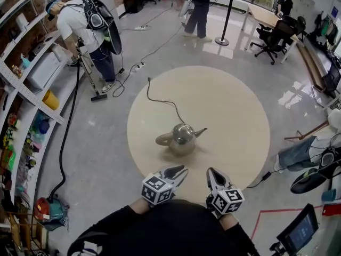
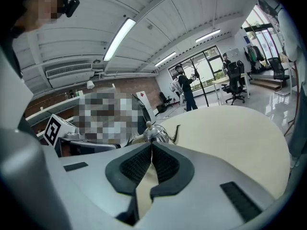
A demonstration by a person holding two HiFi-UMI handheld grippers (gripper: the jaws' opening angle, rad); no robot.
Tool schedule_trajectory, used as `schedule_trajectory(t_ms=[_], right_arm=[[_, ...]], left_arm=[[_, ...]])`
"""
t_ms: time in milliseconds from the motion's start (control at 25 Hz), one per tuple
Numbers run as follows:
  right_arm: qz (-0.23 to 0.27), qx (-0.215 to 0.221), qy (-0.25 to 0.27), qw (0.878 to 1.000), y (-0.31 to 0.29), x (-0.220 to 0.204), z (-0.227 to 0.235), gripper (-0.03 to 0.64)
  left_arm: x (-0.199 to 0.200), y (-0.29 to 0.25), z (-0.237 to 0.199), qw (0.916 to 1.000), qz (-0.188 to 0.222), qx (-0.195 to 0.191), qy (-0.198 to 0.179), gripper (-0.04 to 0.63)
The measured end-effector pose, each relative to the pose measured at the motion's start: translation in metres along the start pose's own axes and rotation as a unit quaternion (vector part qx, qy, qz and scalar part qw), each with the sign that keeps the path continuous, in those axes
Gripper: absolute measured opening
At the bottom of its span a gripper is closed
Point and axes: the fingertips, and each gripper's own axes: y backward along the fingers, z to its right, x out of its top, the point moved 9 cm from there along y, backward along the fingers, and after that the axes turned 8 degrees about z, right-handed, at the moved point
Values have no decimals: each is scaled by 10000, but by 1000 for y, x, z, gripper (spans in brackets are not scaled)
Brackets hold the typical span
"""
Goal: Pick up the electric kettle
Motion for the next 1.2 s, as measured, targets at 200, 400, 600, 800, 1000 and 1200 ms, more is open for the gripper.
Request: schedule_trajectory(t_ms=[200, 400, 600, 800, 1000, 1200], right_arm=[[-43, -346, 68, 9994, -44, 5, -14, 15], [6, -723, 23, 9974, -71, 11, -20, 15], [86, -842, 146, 9963, -96, 24, 0, 15], [62, -754, 155, 9970, -124, 26, 22, 15], [-54, -644, 35, 9979, -147, 24, 41, 15], [-230, -597, -77, 9979, -155, 12, 67, 69]], left_arm=[[13, 11, -73, 9994, 110, 318, 53, 92], [24, 22, -139, 9970, 202, 736, 121, 92], [34, 12, -169, 9918, 311, 1183, -359, 92], [29, 8, -175, 9850, 308, 1590, -598, 94], [22, 4, -175, 9784, 93, 1912, -780, 142], [0, -3, -176, 9681, -193, 2375, -776, 186]])
